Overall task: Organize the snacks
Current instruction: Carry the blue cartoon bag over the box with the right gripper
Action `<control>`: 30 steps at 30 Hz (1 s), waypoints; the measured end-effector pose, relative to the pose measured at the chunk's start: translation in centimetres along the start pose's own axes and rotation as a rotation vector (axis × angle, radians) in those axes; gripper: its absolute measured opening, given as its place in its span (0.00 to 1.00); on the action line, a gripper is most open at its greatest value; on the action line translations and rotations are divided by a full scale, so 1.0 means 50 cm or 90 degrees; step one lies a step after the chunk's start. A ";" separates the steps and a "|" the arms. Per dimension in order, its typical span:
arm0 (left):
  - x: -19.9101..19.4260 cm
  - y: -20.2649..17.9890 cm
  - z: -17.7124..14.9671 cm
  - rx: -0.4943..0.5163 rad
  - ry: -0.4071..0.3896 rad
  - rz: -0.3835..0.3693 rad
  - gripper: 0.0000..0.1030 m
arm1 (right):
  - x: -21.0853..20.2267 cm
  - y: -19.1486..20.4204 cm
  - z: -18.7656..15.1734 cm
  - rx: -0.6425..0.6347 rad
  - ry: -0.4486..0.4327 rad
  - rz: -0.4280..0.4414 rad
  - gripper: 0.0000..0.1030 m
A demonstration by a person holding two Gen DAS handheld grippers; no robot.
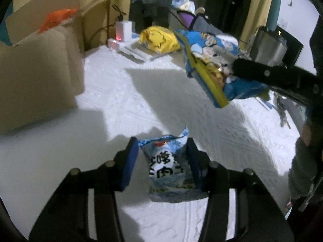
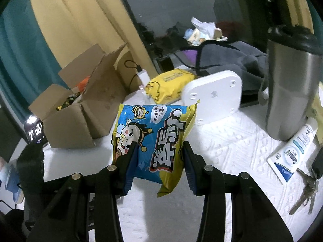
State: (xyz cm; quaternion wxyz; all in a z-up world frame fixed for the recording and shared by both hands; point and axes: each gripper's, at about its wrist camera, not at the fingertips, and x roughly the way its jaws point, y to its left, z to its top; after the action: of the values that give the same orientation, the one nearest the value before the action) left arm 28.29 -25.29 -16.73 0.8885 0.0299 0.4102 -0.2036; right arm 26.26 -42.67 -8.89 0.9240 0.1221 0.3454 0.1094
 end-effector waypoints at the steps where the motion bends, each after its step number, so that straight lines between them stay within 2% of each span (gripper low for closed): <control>1: -0.011 0.007 0.001 -0.003 -0.007 0.000 0.48 | 0.000 0.009 0.001 -0.004 -0.002 0.001 0.44; 15: -0.180 0.169 -0.005 -0.048 -0.108 0.032 0.48 | 0.012 0.180 0.038 -0.070 -0.020 0.028 0.44; 30: -0.311 0.346 0.020 -0.096 -0.204 0.074 0.48 | 0.062 0.374 0.075 -0.141 -0.020 0.054 0.44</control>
State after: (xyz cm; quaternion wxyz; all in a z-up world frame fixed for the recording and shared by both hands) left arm 26.65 -4.43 -6.50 0.9524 -0.0457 0.2752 -0.1230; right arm 28.84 -24.67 -2.39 0.9316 0.0359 0.3112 0.1842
